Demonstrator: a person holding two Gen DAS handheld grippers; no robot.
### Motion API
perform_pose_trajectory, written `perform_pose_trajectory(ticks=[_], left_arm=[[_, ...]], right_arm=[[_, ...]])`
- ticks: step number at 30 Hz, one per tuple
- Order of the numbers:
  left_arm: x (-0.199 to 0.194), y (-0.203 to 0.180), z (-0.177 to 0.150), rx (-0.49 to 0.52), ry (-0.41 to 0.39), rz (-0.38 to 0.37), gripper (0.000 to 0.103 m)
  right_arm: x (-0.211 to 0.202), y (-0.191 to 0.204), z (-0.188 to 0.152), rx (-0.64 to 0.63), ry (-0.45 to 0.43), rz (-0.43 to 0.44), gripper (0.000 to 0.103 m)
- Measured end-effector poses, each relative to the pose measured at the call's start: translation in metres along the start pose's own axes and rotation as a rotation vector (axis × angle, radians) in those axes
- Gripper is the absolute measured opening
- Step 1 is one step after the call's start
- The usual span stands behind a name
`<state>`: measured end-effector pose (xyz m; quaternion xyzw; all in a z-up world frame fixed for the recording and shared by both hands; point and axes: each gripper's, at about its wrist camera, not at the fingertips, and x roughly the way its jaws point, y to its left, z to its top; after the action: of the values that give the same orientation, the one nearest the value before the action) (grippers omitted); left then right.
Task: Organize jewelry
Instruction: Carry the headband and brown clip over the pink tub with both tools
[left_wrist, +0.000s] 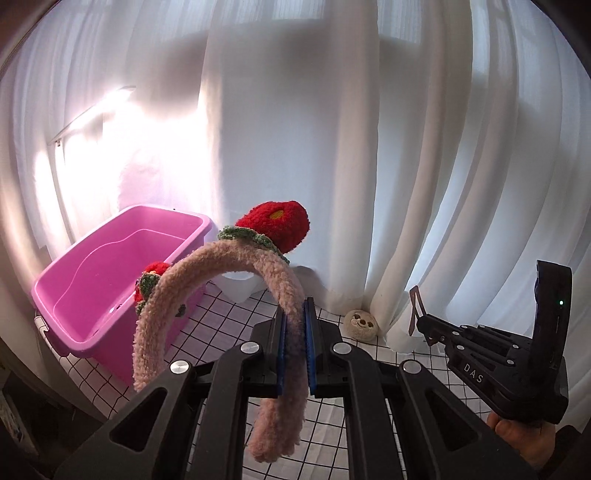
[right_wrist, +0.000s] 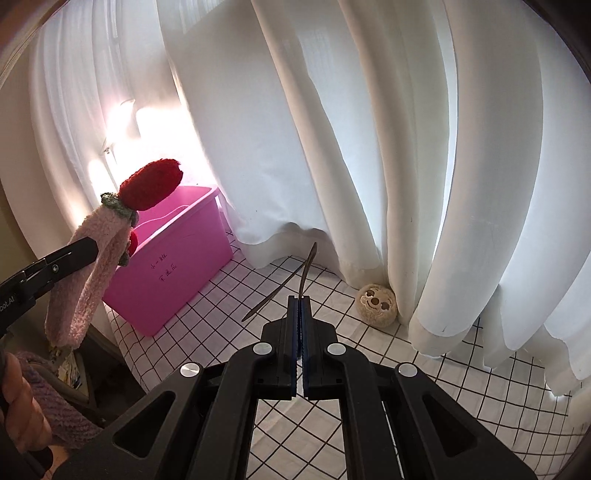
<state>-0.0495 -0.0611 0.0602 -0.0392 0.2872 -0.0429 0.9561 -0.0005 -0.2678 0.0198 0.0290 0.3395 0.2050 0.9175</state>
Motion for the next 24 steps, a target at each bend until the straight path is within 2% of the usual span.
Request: perform_pose_trajectory(ticks=[5,10,14,24], left_arm=[[-0.020,0.010,0.019,0.006,-0.063,0.033,0.009],[-0.027,0.044,0.037,-0.019,-0.083,0.067,0.009],[-0.020,0.082,0.051,-0.030,-0.100,0.098,0.010],[0.008,0.195,0.084,-0.048,-0.074,0.131,0.010]], right_arm=[[0.002,0.021,0.019,-0.036,-0.027,0.052,0.002],[0.017,0.054,0.041,-0.067,-0.036,0.103,0.002],[0.039,0.086,0.060,-0.086,-0.043,0.126,0.002],[0.115,0.181,0.119,-0.129,-0.017,0.186,0.002]])
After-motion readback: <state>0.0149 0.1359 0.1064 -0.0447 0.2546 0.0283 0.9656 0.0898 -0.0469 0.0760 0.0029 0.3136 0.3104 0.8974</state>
